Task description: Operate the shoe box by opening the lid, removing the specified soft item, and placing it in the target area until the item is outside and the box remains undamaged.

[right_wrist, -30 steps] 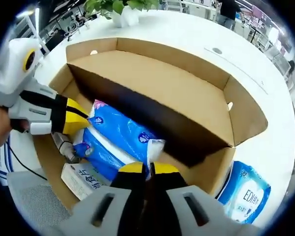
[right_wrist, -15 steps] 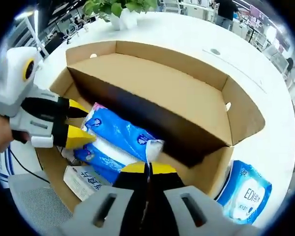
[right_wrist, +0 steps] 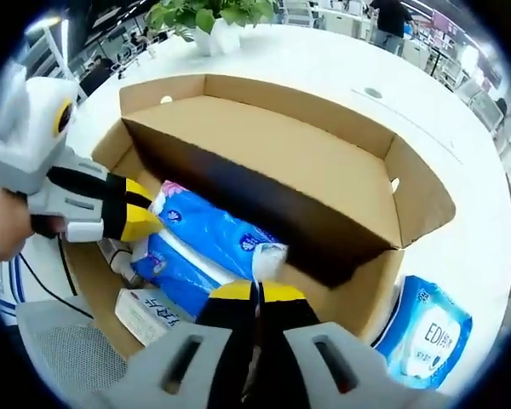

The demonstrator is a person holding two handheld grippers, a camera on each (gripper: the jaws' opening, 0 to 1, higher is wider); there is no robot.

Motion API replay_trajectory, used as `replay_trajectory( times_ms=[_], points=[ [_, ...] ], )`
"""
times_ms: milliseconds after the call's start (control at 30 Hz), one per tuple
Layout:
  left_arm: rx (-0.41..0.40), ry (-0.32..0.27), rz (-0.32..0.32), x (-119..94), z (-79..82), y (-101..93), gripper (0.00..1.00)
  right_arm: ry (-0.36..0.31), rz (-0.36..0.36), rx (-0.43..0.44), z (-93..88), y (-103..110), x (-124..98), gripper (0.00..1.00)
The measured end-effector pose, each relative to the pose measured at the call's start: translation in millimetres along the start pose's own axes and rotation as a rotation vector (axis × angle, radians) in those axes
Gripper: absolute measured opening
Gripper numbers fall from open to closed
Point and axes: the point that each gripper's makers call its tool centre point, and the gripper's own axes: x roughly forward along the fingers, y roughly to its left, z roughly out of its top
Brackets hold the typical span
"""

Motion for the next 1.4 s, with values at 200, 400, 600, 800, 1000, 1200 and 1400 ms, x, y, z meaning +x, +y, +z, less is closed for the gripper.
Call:
replay_trajectory(
  times_ms=[200, 400, 600, 800, 1000, 1200, 1400],
  points=[
    [0.044, 0.014, 0.025, -0.3, -0.5, -0.5, 0.03, -0.004, -0.002, 0.005, -2.0, 1.7, -2.3, 0.0],
    [0.047, 0.004, 0.007, -5.6, 0.6, -3.8, 0.0, -0.028, 0.004, 0.012, 2.2, 0.4, -4.8, 0.0],
    [0.044, -0.004, -0.003, -11.0, 6.7, -4.5, 0.0, -0.045, 0.007, 0.021, 8.1, -1.9, -10.2, 0.0],
    [0.055, -0.017, -0.004, -20.8, 13.7, -6.1, 0.0, -0.065, 0.008, 0.026, 12.6, -0.9, -19.5, 0.0],
    [0.071, -0.035, -0.004, -31.5, 19.2, -8.7, 0.0, -0.091, 0.011, 0.028, 16.3, 1.3, -30.3, 0.0],
    [0.088, -0.053, -0.008, -45.0, 24.7, -14.0, 0.0, -0.118, 0.007, 0.029, 20.4, 3.2, -44.3, 0.0],
    [0.104, -0.078, -0.011, -60.2, 32.5, -21.7, 0.0, -0.143, 0.001, 0.026, 21.8, 4.9, -58.9, 0.0]
  ],
)
